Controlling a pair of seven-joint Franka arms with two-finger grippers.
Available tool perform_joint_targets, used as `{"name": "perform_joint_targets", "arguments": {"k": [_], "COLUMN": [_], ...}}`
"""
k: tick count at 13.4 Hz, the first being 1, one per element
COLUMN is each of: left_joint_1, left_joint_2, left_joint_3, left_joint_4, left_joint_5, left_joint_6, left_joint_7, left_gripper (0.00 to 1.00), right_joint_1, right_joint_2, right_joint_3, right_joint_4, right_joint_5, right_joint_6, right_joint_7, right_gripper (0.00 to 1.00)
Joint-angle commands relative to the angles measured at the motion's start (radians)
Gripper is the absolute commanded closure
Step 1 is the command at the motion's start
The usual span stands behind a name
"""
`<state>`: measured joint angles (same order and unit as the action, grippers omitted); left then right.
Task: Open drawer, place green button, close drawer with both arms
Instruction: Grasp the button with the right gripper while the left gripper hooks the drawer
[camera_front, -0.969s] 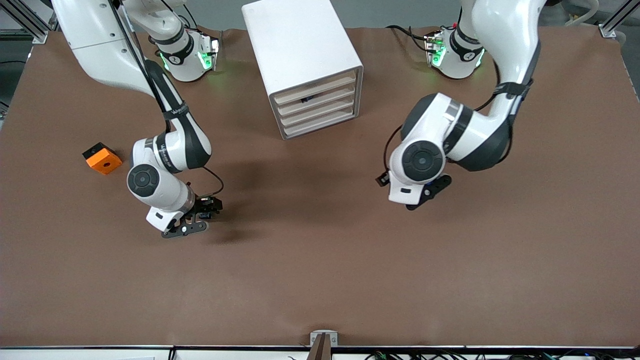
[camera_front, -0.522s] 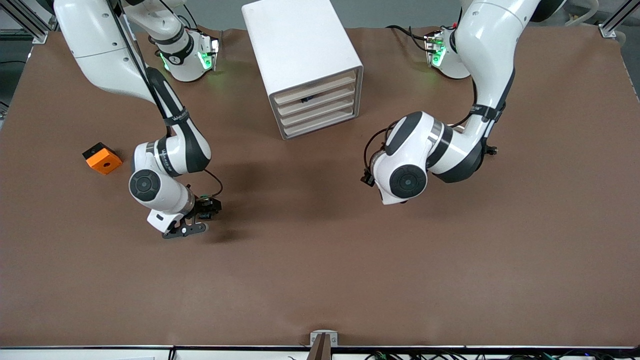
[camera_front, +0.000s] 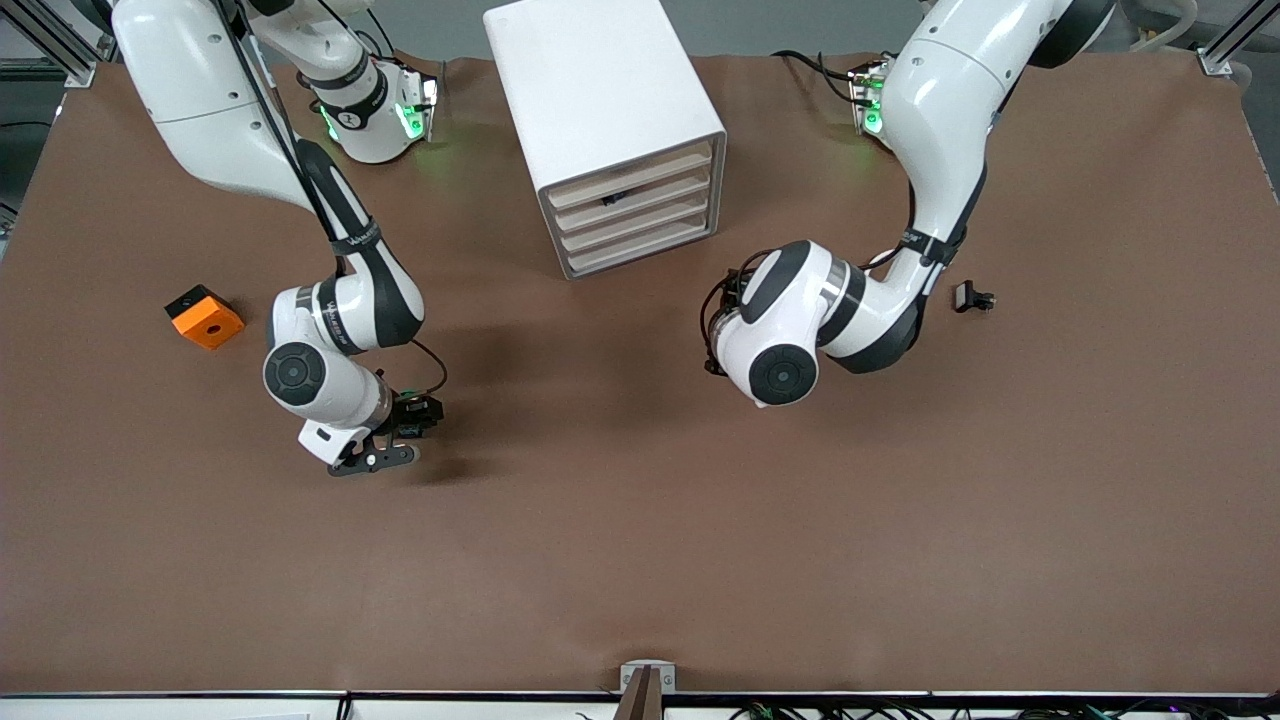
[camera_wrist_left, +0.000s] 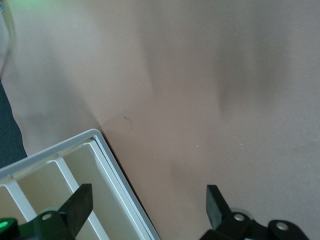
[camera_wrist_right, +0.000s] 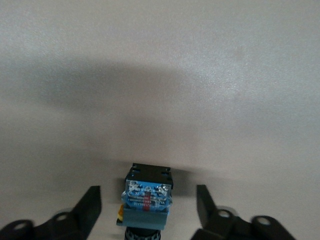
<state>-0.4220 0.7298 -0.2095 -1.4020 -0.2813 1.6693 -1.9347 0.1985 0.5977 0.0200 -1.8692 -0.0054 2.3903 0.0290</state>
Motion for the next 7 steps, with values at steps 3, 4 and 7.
{"name": "perform_joint_targets", "arguments": {"k": [3, 4, 7], "left_joint_1": [-0.011, -0.015, -0.032], "left_joint_2": [0.043, 0.046, 0.069], "left_joint_3": [0.002, 0.002, 0.004], "left_joint_4": [0.025, 0.024, 0.021], "left_joint_5": [-0.114, -0.137, -0.215], "left_joint_6": [-0.002, -0.002, -0.002], "left_joint_7": [-0.102, -0.115, -0.151], "left_gripper": [0.0, 0.0, 0.0], "right_joint_1": [-0.011, -0.011, -0.01], "right_joint_2": [0.004, 0.004, 0.002], "right_joint_3": [0.008, 0.008, 0.008], "right_joint_4": [0.001, 0.001, 0.005], "right_joint_5": [0.008, 0.008, 0.008], "right_joint_6": [0.004, 0.003, 0.001], "right_joint_7": [0.006, 0.006, 0.008], "right_gripper": [0.79, 0.84, 0.84]}}
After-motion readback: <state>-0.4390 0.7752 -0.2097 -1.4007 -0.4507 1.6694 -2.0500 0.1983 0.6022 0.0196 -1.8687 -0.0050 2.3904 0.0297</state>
